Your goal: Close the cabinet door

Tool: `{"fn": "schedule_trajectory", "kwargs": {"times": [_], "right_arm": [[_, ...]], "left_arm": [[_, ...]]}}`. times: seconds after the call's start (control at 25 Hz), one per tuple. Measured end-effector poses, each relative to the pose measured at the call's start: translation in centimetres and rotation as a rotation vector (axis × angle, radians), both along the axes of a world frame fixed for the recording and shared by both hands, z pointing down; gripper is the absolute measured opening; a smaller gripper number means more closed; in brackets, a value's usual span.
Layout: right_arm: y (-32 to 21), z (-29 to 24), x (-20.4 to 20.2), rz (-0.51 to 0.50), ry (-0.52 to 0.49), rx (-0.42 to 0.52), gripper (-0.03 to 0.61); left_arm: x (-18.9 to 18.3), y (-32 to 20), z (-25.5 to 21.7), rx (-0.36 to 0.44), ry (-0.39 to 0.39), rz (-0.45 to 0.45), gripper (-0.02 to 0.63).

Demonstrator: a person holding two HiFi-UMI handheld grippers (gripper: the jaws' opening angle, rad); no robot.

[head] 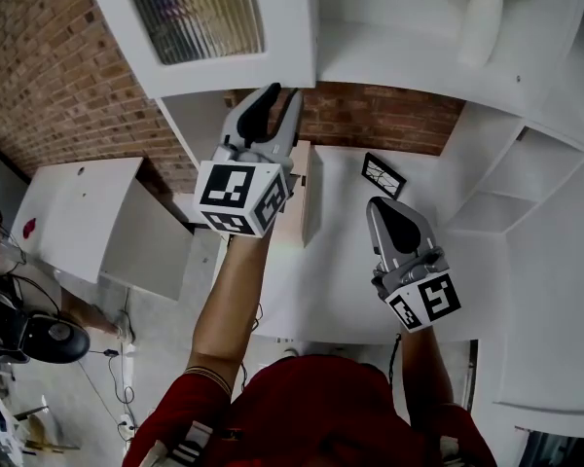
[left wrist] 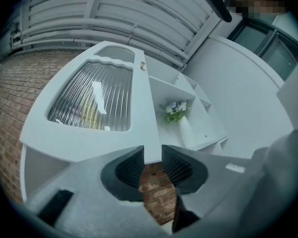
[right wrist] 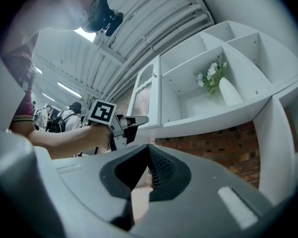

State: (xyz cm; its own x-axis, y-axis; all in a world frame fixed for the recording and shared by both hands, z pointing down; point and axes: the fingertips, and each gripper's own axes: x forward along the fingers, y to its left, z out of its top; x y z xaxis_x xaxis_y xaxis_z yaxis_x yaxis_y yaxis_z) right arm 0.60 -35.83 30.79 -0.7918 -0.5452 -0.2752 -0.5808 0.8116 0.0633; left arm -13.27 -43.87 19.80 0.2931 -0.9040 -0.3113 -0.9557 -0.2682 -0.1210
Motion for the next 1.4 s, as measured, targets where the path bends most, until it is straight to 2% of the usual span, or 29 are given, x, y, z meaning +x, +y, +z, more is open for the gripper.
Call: {"fn": "schedule_trajectory", "kwargs": {"times": [0.4,0.68,0.8,0.96,1.4], "right_arm": [[0.7,-2.3,-2.1,-0.026,-0.014,0.040,0.014],[2.1,-2.7,-3.2,-0.042,-0.019,0.058,0.014],[2.9,-2.8,-3.3,-0.043,-0.028,0.068,0.014],[3.7,-2.8,-3.2,-0.044,-0.050,0.065,0.014],[5.7,-1.4,-3.0,-0.051,-0.043,0.063,0.012]], "left_arm": [[0.4,5.2,1.9,0.009,0.031,0.094,0.039],[1.4,8.9,4.9,-0.022,0.035,0.146,0.003],[2.3,10.6,6.4,-0.033,0.014,0.178,0.003],[3.3,12.8,6.6,-0.003,0.026,0.228,0.003],[3.6,14.6,8.0,-0.022,0.041,0.256,0.003]]}}
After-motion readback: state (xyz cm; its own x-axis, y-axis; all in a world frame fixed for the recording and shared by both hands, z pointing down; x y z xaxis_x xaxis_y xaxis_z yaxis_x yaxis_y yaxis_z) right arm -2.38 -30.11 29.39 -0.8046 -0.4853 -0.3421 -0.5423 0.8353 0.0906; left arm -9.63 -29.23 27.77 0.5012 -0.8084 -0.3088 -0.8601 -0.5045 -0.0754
